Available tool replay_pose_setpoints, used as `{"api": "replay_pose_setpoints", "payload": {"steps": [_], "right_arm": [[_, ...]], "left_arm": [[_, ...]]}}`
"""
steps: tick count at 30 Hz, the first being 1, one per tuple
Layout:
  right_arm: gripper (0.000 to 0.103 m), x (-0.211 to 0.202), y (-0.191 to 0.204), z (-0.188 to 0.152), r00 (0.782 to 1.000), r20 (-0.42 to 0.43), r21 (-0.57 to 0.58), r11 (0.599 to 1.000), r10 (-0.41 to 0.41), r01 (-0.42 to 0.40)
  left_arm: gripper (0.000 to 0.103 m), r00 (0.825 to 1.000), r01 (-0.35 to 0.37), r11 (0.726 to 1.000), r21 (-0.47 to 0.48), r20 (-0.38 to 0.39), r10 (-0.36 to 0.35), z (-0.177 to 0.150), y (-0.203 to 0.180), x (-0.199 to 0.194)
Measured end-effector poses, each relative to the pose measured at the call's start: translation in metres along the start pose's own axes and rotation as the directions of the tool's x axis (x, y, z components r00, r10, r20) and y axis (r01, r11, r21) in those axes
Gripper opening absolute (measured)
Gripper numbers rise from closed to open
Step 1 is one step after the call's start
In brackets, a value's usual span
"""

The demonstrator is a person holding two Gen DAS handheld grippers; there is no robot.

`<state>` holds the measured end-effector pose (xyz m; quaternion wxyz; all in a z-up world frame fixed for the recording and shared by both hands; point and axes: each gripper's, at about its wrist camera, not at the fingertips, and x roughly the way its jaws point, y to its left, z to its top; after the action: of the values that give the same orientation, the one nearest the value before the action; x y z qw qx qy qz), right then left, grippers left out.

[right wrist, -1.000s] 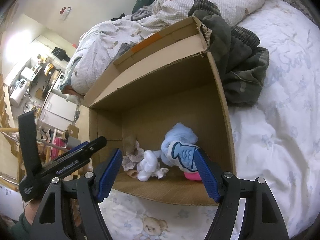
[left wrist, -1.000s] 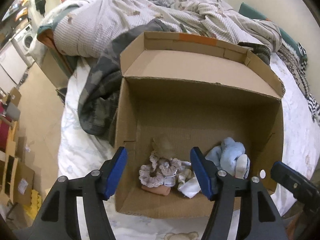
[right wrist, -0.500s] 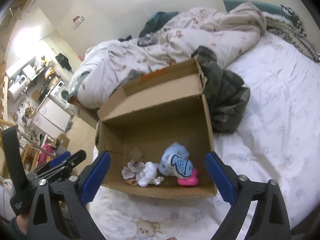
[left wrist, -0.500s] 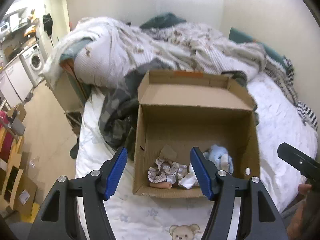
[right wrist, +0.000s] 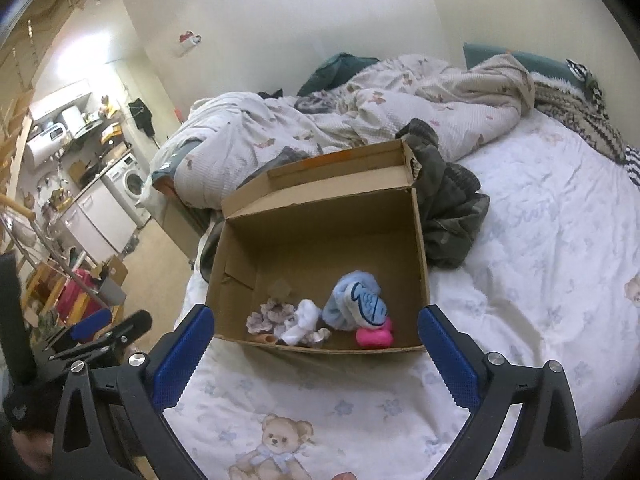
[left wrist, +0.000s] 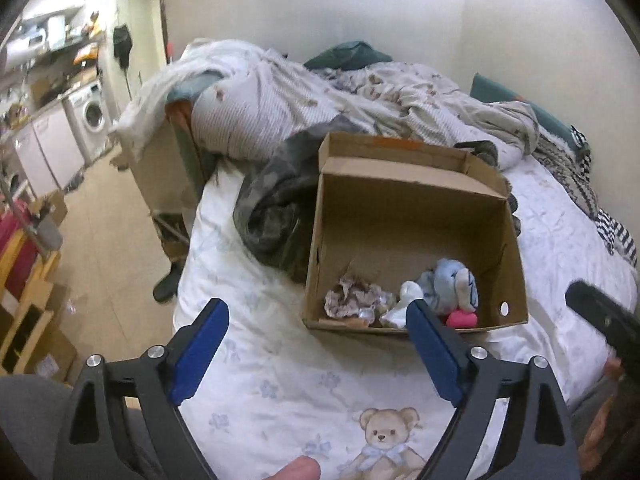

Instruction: Organize soft objects

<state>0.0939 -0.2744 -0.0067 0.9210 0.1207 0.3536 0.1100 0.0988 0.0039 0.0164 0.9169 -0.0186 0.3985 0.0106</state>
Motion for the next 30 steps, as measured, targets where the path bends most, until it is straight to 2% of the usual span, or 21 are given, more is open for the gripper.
{"api": "replay_pose_setpoints", "payload": {"steps": [2, 5, 8, 13, 17, 30], "right_arm": [[0.103, 0.006, -0.004, -0.007, 1.000, 0.006, 0.004, 1.000, -0.020, 0.020], [0.103, 0.014, -0.003, -0.007, 0.998, 0.004, -0.014, 0.998, -0.068, 0.068], [0.103, 0.012, -0.004, -0.004, 0.996, 0.027, -0.018, 0.996, -0.083, 0.083], [0.103, 0.018, -0.004, -0.006, 0.996, 0.002, -0.022, 0.996, -0.091, 0.091], [0.103, 0.021, -0.001, -0.007, 0.995, -0.005, -0.038, 0.995, -0.097, 0.097], [0.103, 0.022, 0.002, -0.010, 0.995, -0.009, -0.052, 0.993, -0.102, 0.102]], "left_arm": [[0.091, 0.999, 0.021, 1.000, -0.018, 0.029, -0.020, 0.001, 0.004, 0.002], [0.095, 0.997, -0.018, 1.000, -0.012, 0.080, 0.019, 0.003, 0.005, 0.003], [0.096, 0.998, 0.002, 1.000, -0.016, 0.063, -0.001, 0.004, 0.004, 0.005], [0.096, 0.999, 0.006, 1.000, 0.005, 0.039, -0.007, 0.002, 0.000, 0.008], [0.100, 0.999, 0.002, 1.000, 0.009, 0.039, -0.003, 0.001, -0.003, 0.008], [0.102, 0.999, 0.030, 0.999, 0.030, 0.011, -0.031, -0.003, -0.009, 0.012]]}}
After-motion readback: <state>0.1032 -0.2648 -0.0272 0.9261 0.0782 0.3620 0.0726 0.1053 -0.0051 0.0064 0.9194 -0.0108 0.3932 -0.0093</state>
